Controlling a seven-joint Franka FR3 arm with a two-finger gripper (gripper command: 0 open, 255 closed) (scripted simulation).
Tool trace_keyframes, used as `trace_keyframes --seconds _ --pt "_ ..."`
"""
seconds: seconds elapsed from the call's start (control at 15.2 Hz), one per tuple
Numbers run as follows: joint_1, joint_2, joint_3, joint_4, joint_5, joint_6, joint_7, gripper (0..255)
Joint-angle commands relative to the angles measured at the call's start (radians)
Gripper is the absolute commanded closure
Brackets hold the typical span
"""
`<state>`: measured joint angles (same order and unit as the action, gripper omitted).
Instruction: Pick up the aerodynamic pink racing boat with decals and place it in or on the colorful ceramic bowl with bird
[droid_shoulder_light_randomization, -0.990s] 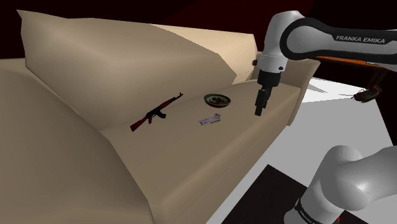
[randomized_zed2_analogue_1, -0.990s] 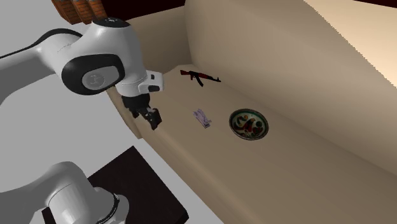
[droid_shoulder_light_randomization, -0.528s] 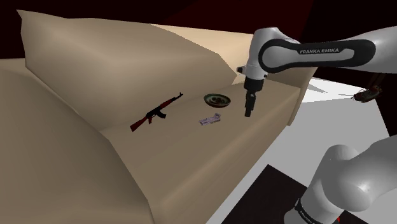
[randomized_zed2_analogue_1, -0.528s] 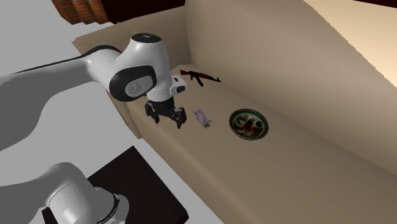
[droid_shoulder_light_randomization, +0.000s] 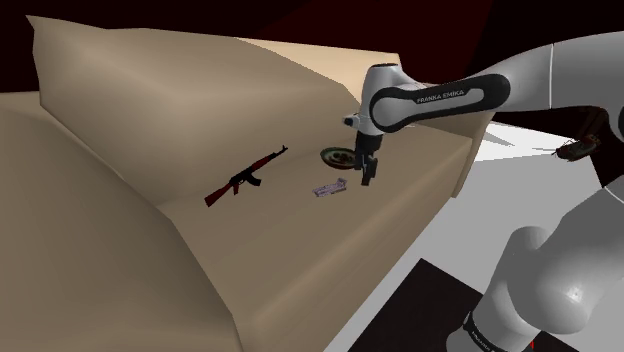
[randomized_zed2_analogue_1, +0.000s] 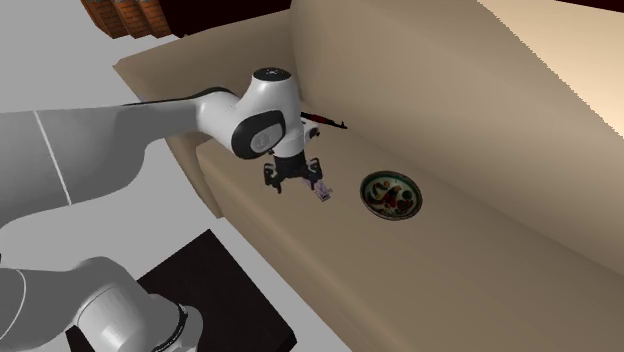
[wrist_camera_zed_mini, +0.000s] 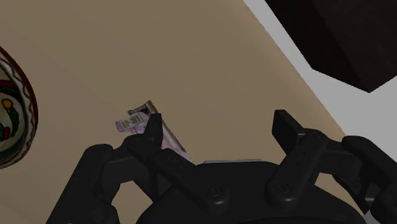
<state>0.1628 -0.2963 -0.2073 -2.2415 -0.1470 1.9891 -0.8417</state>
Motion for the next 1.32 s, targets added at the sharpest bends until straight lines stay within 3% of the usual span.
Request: trace_keyframes --seconds 0.0,0.4,0.92,1.25 --pt "0.016 0.072 -0.012 0.035 0.001 0.055 -0.087 0" --pt "0.05 0.274 -0.022 0.151 0.027 0.187 -0.333 0" --pt "0.043 0.334 -0.026 0.113 0.037 0.286 -0.347 0" --pt "0.043 0.334 -0.026 0.113 0.037 0.286 -0.347 0"
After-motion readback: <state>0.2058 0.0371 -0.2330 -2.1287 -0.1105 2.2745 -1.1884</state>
